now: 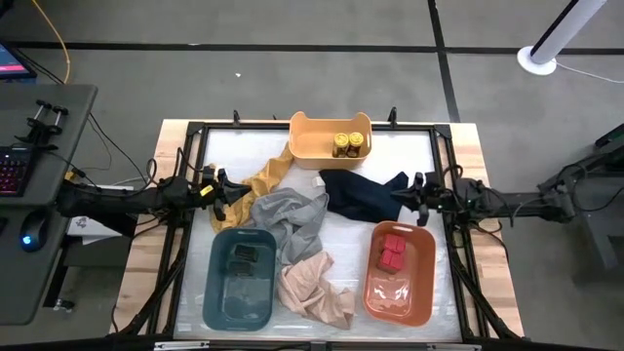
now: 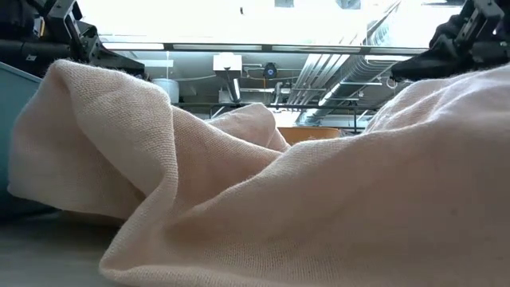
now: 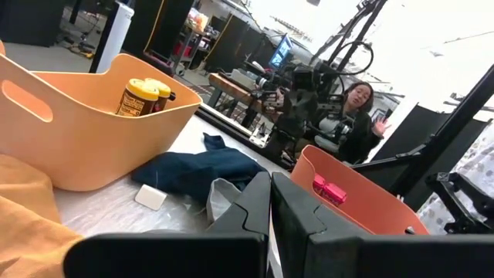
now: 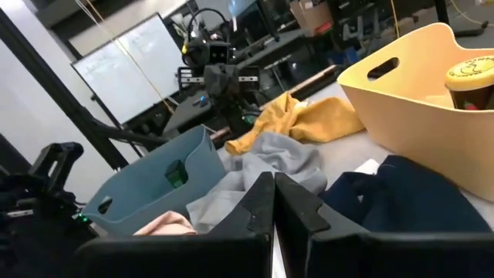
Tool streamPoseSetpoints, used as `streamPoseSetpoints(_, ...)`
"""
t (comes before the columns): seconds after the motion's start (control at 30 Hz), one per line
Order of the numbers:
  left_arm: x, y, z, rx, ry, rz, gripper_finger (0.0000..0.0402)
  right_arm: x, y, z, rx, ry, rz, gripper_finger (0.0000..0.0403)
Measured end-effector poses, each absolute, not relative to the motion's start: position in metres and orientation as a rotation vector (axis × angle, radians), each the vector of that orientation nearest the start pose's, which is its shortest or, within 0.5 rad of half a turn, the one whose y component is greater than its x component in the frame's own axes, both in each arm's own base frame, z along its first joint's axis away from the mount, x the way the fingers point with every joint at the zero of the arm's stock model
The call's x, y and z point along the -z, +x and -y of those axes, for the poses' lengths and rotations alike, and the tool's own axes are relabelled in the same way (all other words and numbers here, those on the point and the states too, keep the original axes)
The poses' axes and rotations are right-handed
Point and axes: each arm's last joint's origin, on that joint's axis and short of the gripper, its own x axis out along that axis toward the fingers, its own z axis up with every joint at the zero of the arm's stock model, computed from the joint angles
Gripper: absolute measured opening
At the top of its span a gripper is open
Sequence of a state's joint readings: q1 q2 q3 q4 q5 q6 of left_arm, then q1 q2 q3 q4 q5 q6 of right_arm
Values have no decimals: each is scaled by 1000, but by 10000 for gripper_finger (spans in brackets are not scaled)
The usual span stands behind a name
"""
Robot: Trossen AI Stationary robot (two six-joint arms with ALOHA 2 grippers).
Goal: Sort spices by type
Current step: Return to Home Position
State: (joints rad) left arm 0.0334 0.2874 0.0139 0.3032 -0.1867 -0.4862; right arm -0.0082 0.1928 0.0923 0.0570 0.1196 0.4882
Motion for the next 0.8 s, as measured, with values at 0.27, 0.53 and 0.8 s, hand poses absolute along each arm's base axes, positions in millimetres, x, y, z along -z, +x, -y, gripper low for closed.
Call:
streamPoseSetpoints(0.27,-173,115,-9,-208,-487,83,0,-170,109,4,121,430,42,0)
streamPoseSetpoints(0.53,-173,115,-9,-208,-486,83,0,-166,109,4,127,388,-7,0)
streamPoseSetpoints(0.8,-173,115,-9,-208,-487,84,0,-152,109,4,145,415,-154,0)
